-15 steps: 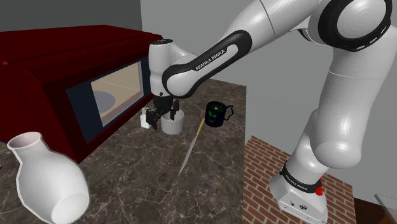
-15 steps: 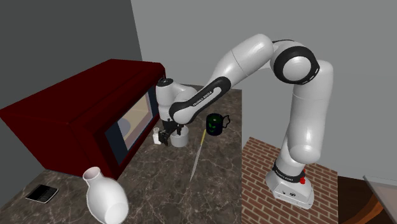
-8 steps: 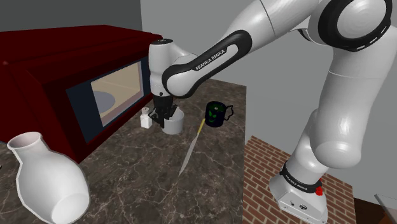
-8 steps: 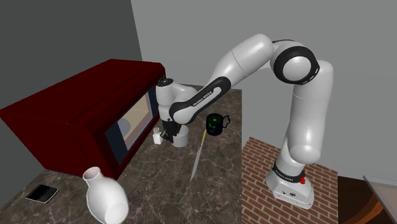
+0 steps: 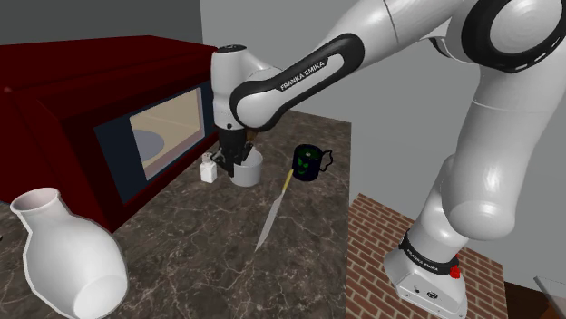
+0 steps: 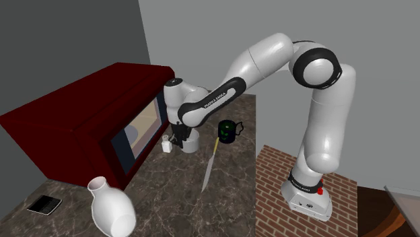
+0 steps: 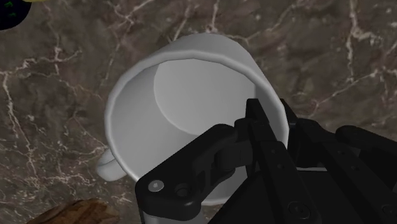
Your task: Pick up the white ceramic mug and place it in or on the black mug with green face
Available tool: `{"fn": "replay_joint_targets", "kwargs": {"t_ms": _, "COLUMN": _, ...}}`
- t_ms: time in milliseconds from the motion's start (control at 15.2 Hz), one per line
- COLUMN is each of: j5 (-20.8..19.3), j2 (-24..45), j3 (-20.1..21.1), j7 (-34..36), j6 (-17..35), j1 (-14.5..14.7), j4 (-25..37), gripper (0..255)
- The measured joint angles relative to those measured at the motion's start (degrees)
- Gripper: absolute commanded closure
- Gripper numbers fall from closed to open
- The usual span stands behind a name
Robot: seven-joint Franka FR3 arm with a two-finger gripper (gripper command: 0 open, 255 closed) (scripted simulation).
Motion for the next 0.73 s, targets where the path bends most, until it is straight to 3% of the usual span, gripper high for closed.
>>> {"fn": "replay_joint_targets", "kwargs": {"t_ms": 726, "j5": 1.75, "j2": -4.07, "j3": 0.29, "j7": -1.5, "j6": -7.66, "j1": -0.22, "j4": 3.79, "gripper": 255}}
